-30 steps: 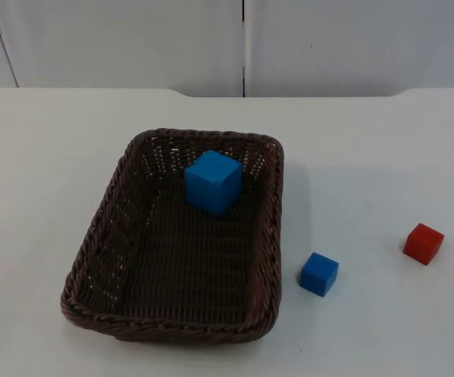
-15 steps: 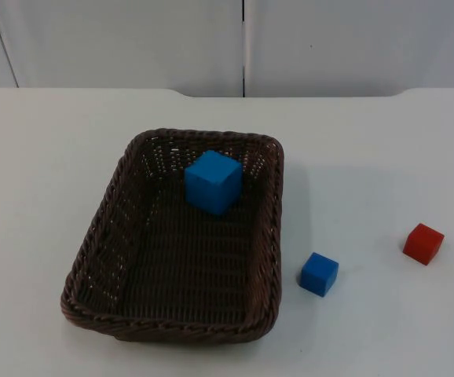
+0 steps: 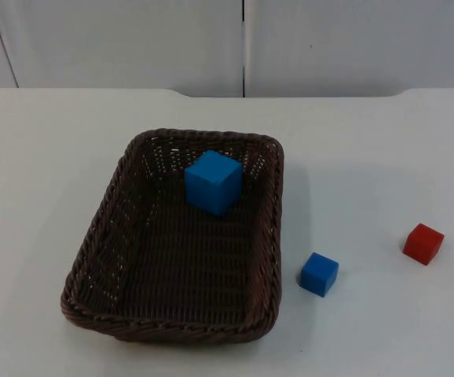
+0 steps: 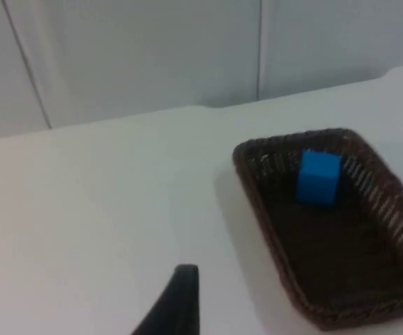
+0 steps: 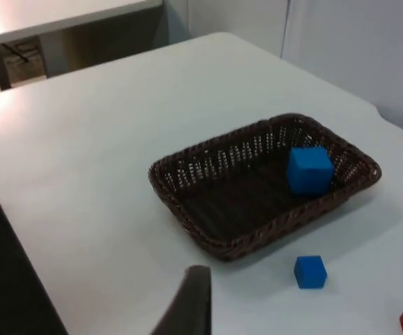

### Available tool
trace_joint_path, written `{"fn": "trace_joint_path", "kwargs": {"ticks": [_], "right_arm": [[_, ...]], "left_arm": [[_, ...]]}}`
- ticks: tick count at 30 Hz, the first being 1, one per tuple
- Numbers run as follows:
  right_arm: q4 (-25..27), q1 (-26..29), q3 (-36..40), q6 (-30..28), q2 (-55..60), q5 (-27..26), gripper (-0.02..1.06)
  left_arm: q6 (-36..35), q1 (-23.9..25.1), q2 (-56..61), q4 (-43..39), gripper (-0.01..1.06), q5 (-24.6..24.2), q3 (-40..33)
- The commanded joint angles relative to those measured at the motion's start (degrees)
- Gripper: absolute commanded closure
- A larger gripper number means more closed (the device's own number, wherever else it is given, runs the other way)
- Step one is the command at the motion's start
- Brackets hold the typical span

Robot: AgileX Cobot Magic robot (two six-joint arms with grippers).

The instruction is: Pick up the basket with the left hand and place the largest block into the basket with the right hand.

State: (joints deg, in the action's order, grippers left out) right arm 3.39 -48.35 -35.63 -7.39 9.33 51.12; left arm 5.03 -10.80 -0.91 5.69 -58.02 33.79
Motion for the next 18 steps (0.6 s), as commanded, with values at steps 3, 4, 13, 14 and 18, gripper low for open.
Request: {"fn": "trace_joint_path", "kwargs": {"ticks": [3,4,13,14,18], "right_arm": [[-0.7,-0.1,0.1,0.3,-0.3,1.0,0.22],[-0.7,-0.1,0.1,0.3,-0.3,1.3,0.22],[-0.6,-0.1,0.1,0.6,-1.2,4.1,0.22],[-0.6,-0.1,0.1,0.6,-2.1,4.5,0.22],[-0.8,-0.1,0.1,2.0,-7.5,6.1,0.22]], "left_arm": [[-2.2,0.0,0.9,-2.9,0.09,-1.5,-1.4],[-2.9,0.0,0.9,-3.4,0.09,-1.5,-2.4],[-2.9,0.0,0.9,-4.0,0.09,-2.6,-4.5],[-2.8,0.0,0.9,-4.3,0.09,-3.0,-4.8],[-2.8,0.0,0.9,-4.7,0.09,-3.5,-5.3]]}}
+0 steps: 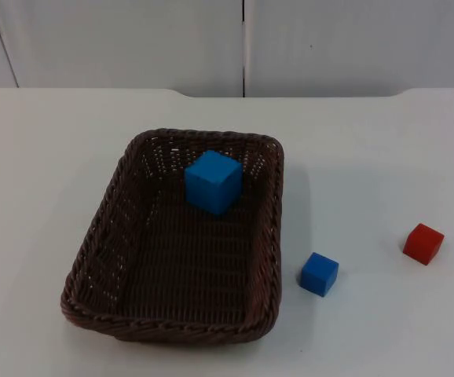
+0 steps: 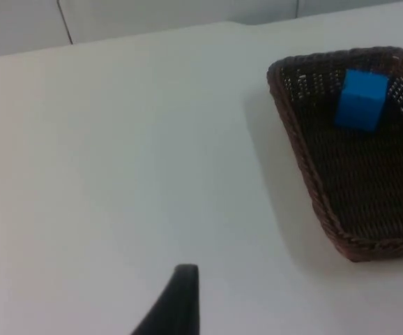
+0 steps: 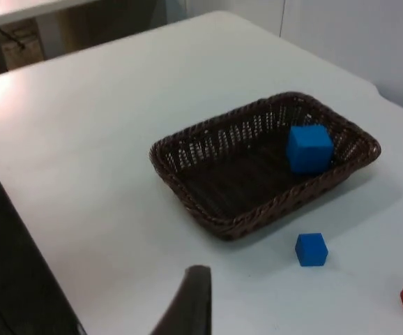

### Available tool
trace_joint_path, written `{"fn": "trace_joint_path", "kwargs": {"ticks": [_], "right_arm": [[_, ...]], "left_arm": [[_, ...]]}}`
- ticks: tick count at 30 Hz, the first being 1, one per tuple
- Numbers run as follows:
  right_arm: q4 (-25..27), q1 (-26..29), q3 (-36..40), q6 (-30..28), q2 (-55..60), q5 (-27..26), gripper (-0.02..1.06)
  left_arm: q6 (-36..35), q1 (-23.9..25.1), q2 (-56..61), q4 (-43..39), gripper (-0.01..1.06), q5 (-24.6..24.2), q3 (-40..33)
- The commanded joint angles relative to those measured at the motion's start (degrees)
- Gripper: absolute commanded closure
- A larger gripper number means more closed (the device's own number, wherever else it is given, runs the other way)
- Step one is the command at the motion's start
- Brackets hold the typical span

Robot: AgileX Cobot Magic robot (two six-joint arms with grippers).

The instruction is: Pick up the basket with the left hand and place the largest block into the basket with the right hand.

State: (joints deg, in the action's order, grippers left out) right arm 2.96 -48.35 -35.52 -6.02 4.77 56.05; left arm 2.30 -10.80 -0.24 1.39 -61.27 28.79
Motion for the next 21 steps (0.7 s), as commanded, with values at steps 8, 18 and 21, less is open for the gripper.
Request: {"fn": "trace_joint_path", "kwargs": {"ticks": [8,18,21], "right_arm": [[-1.3,-0.4,1.1,4.1,-4.8,7.2,0.22],[-1.3,-0.3,6.0,4.3,-4.8,5.8,0.22],[-1.6,-0.3,6.0,5.1,-4.8,5.8,0.22]], "left_arm": [[0.0,0.0,0.2,-0.1,0.09,-0.3,-0.3],[0.0,0.0,0.2,-0.6,0.09,-0.3,-0.4],[0.0,0.0,0.2,-0.9,0.09,-0.3,-0.4]]}}
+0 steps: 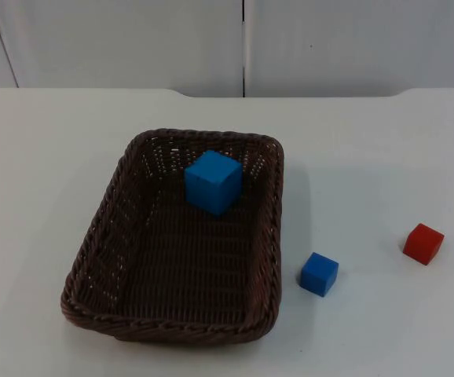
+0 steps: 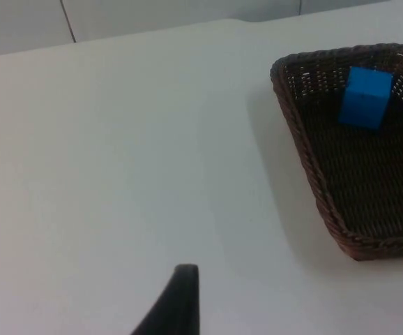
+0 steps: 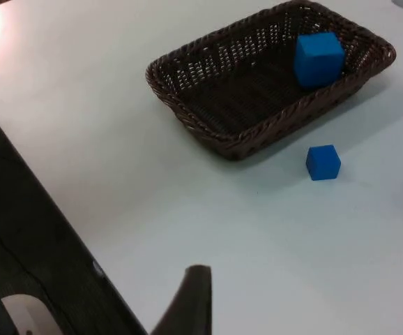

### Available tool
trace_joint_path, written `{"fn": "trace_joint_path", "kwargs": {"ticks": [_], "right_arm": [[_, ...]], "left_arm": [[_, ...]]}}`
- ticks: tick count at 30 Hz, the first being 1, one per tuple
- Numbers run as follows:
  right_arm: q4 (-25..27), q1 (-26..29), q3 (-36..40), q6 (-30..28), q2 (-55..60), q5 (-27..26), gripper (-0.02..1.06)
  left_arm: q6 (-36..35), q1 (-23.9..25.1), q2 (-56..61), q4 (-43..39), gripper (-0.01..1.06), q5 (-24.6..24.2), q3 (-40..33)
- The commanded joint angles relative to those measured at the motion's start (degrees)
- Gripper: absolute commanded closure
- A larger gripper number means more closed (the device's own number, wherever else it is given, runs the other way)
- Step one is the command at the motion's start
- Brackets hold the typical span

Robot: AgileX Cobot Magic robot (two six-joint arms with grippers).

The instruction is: Pick up the basket with the left hand and place the largest block into the basket with the right hand.

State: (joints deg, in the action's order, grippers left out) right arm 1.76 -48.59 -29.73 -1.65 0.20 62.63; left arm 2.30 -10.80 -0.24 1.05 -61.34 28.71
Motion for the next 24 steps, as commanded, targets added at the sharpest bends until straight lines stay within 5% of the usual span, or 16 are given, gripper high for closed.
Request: {"fn": "trace_joint_path", "kwargs": {"ticks": [1,19,24], "right_arm": [[-0.7,-0.1,0.2,1.0,-0.2,-0.8,0.22],[-1.8,-0.1,0.2,2.1,-0.2,-0.8,0.22],[-1.8,-0.1,0.2,2.1,-0.2,-0.8,0.02]], "left_arm": [[0.0,0.0,0.2,-0.5,0.09,-0.2,-0.3],[0.0,0.0,0.2,-0.5,0.06,-0.2,-0.3],[0.0,0.0,0.2,-0.5,0.0,-0.2,-0.3]]}}
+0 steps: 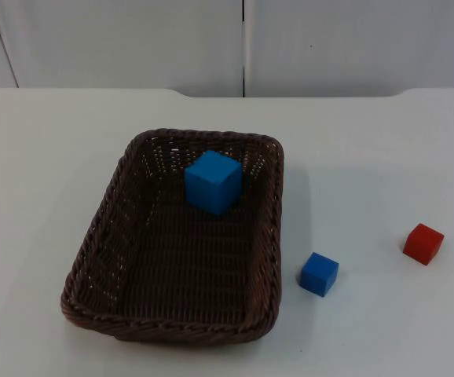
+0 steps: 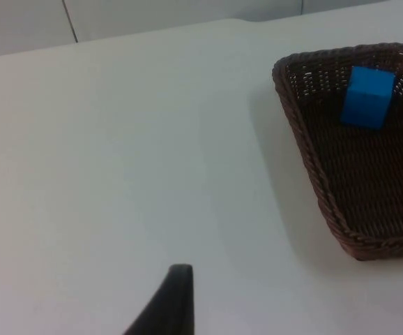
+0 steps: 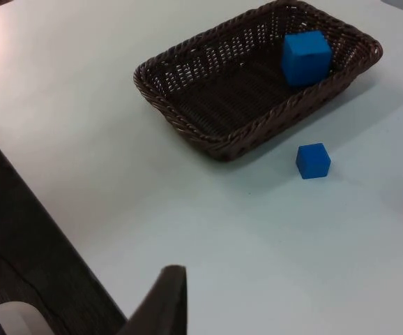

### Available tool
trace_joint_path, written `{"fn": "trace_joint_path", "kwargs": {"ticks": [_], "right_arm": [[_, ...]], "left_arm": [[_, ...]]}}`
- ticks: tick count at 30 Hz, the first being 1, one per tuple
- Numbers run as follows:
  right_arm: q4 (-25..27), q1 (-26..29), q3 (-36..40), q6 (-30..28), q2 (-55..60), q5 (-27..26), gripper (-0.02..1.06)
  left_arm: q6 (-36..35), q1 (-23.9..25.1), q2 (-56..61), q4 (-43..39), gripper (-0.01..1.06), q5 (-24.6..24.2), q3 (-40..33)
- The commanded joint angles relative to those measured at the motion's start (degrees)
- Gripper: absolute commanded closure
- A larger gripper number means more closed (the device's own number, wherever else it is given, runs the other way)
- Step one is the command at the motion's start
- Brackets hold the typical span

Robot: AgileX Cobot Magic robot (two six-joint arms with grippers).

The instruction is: Pick up the basket with the left hand and place the largest block into the basket with the right hand.

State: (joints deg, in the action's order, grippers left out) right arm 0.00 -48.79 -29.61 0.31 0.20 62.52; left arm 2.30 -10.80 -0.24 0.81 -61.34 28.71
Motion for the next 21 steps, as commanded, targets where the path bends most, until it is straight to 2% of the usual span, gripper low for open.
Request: {"fn": "trace_joint_path", "kwargs": {"ticks": [1,21], "right_arm": [[0.0,0.1,0.1,0.2,-0.2,-0.7,-0.01],[0.5,0.1,0.1,0.3,-0.2,-0.7,-0.01]], "left_arm": [[0.0,0.0,0.2,-0.3,0.0,-0.2,-0.3],[-1.1,0.0,0.2,-1.1,0.0,-0.2,-0.3]]}}
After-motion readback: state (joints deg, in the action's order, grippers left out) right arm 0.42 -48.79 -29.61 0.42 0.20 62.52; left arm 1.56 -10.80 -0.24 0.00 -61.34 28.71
